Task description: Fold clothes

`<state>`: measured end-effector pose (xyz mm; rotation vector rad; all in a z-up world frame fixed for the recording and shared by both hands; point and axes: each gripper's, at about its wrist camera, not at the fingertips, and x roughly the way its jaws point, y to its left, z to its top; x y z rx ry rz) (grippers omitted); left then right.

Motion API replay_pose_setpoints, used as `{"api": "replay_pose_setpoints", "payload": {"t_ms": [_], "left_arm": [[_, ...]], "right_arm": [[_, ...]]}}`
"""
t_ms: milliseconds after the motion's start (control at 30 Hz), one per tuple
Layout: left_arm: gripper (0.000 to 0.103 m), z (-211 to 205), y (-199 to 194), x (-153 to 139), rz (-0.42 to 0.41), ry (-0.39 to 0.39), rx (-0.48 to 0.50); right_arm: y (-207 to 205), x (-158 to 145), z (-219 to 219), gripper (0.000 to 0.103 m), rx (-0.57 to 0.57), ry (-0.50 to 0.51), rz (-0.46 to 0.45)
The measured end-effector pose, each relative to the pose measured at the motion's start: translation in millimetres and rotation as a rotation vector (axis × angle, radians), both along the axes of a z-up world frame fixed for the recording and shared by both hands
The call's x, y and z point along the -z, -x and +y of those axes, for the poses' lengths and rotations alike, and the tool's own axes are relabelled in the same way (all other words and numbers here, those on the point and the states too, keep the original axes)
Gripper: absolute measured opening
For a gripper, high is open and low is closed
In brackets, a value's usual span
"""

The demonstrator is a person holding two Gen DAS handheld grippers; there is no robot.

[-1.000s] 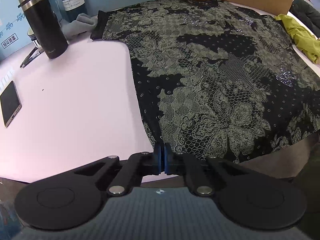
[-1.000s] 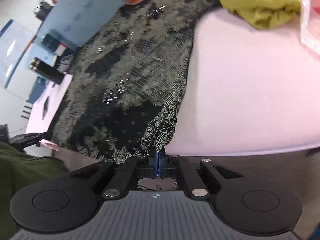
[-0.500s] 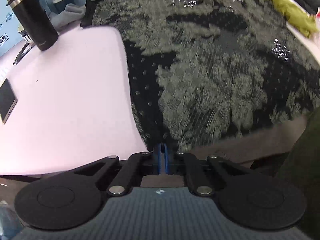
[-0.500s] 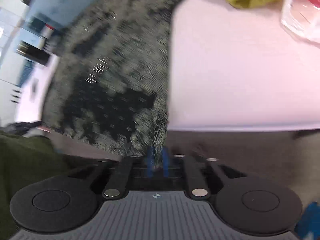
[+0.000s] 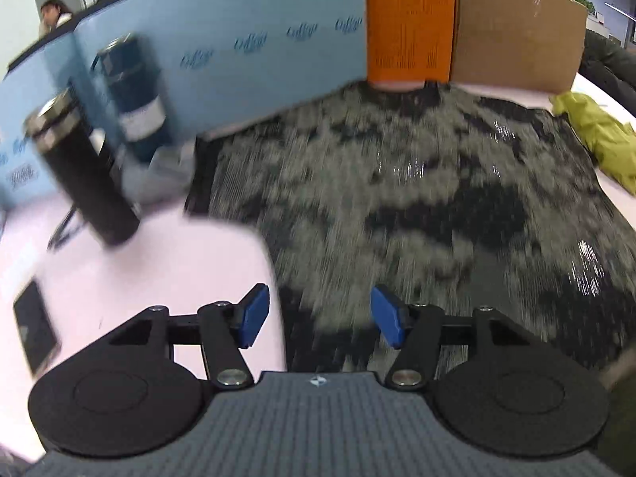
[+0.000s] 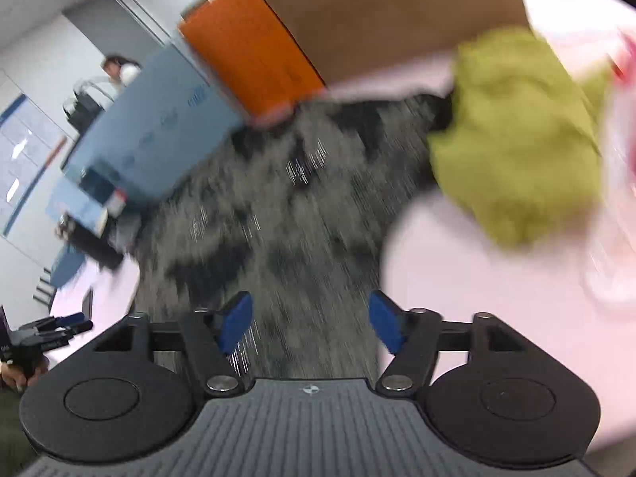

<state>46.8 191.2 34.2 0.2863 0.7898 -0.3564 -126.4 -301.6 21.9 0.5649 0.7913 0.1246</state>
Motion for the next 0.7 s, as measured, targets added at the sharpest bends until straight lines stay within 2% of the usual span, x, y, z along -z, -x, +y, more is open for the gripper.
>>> {"api": "replay_pose_setpoints", "payload": {"t_ms": [67,133,233,300,367,433,533,667,700], "left_arm": [[0.056,-33.6,-16.6,-1.0,-0.028,-0.025,-0.023],[0.060,-62.6,-35.1,0.1,-0.033,-0.010,-0.046],[0.063,-102.1,-64.4,6.8,0.002,0.000,-0.087],[0.063,-125.2,-79.9,13.8,0.025,-0.035,-0.110],[0.063,-146.4,-96.6,25.4,0.051,-0.105,-0.158],[0.063,-160.6,-112.1,37.9,0.097,-0.145,-0.212],[0.063,-164.1,-124.3,51.6,0.175,-0.150,-0.261],[0.063,-162.9,-127.1,71.8,0.243,-0.172,-0.267],[0.068,-161.8,-126.0,75.6,0.251,-0.172,-0.267]], "right_arm": [[-35.1,-1.3,9.9,0.070,0.033,0.044,-0.016],[-69.0,3.4,22.2,0.070,0.044,0.068,-0.007],[-114.2,17.5,45.5,0.072,0.019,0.112,0.013],[-141.4,29.4,58.4,0.075,0.006,0.134,0.043],[-161.3,39.5,64.3,0.076,0.007,0.150,0.072],[-175.1,47.5,69.6,0.078,0.015,0.188,0.109],[-183.2,60.6,69.3,0.081,0.030,0.223,0.142],[-184.2,83.1,59.4,0.083,0.067,0.240,0.238],[-181.7,85.8,57.6,0.083,0.067,0.242,0.235]]}}
